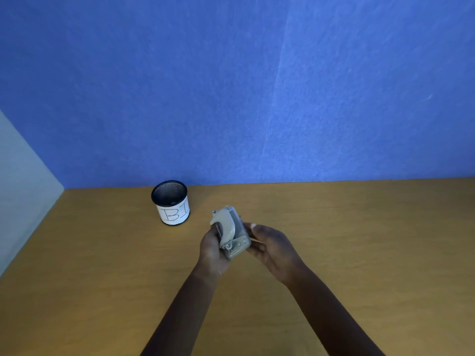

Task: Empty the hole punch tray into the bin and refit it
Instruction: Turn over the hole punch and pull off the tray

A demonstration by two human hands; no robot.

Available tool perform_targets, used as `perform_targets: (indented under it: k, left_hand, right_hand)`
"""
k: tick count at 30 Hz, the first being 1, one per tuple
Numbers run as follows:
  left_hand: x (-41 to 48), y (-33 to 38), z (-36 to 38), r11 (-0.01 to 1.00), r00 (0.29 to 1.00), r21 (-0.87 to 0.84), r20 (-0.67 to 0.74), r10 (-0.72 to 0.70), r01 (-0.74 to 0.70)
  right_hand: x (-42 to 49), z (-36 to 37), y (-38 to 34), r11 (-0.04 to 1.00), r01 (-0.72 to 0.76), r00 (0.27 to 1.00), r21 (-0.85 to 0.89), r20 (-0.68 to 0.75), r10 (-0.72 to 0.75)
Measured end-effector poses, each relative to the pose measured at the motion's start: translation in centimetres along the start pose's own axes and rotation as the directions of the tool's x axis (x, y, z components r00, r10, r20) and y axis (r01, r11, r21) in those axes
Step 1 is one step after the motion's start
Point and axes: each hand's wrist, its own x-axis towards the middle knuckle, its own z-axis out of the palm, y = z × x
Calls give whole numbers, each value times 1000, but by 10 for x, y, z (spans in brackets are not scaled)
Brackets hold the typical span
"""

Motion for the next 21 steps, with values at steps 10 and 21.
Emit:
perform_targets:
  k: [10, 21]
  left_hand:
    - [-1, -4, 6, 1000, 1000, -6, -2, 24, -24]
    - [2, -1, 1, 1000, 1000, -3, 19, 0, 0]
  right_hand:
    - [-11, 1, 20, 991, 21, 1000, 133, 18, -23]
    - [-4, -4, 27, 946, -65, 998, 318, -1, 69]
